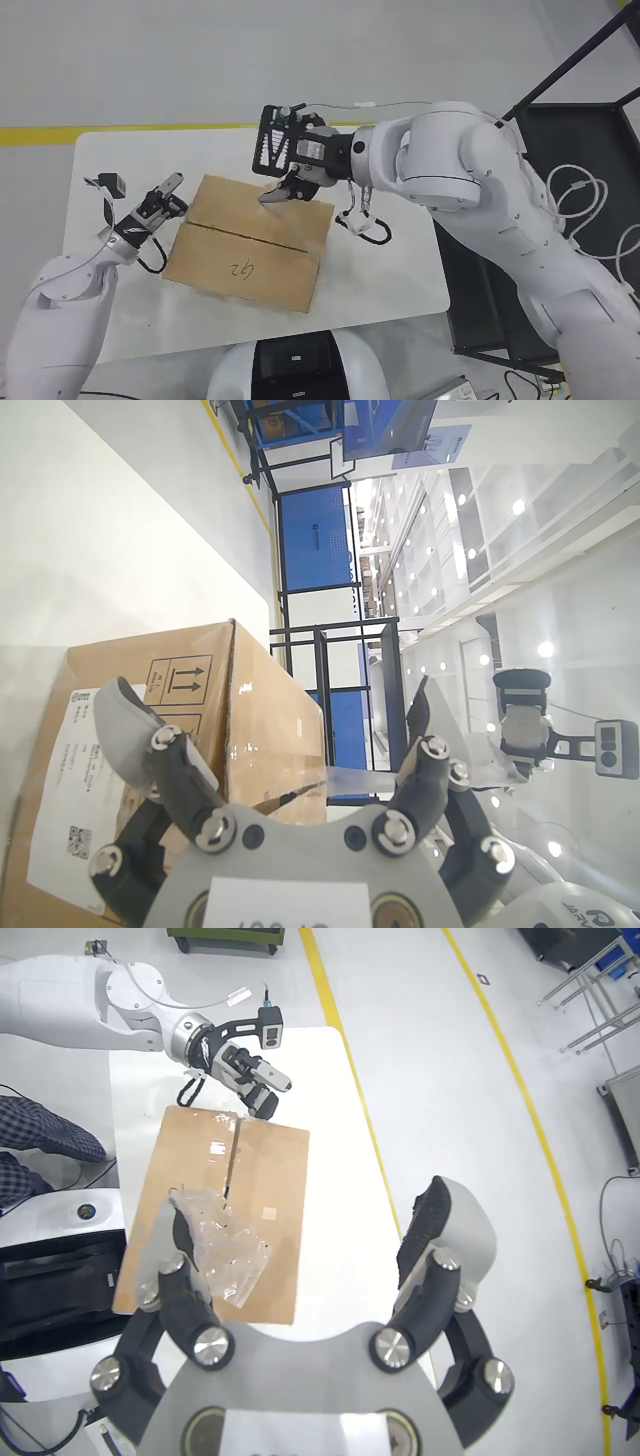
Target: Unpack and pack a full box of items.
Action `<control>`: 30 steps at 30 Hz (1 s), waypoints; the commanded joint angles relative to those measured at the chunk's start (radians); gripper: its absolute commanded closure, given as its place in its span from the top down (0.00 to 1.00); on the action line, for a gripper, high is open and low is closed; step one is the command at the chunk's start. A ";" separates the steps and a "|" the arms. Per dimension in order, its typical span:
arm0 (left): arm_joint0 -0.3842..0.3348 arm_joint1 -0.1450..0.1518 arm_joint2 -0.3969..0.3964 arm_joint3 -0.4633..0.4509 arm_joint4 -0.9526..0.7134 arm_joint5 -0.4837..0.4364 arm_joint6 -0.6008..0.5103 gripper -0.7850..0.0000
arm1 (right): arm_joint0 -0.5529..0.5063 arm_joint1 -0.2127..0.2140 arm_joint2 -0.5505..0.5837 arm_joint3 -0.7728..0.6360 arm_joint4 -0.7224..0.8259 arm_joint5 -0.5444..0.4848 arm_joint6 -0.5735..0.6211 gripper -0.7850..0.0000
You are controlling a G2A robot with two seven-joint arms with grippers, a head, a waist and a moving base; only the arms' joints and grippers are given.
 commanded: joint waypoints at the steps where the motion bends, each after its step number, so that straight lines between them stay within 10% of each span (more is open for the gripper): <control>1: 0.000 0.000 0.000 0.002 0.002 -0.002 0.002 1.00 | 0.003 -0.001 -0.007 0.010 -0.046 0.040 0.031 1.00; 19: -0.014 -0.002 0.008 0.025 0.011 -0.004 -0.001 1.00 | -0.030 0.077 -0.073 0.050 0.029 0.128 0.530 1.00; 30: -0.027 -0.003 0.016 0.046 0.014 0.000 -0.015 1.00 | 0.069 0.224 -0.236 0.031 0.553 0.115 0.517 1.00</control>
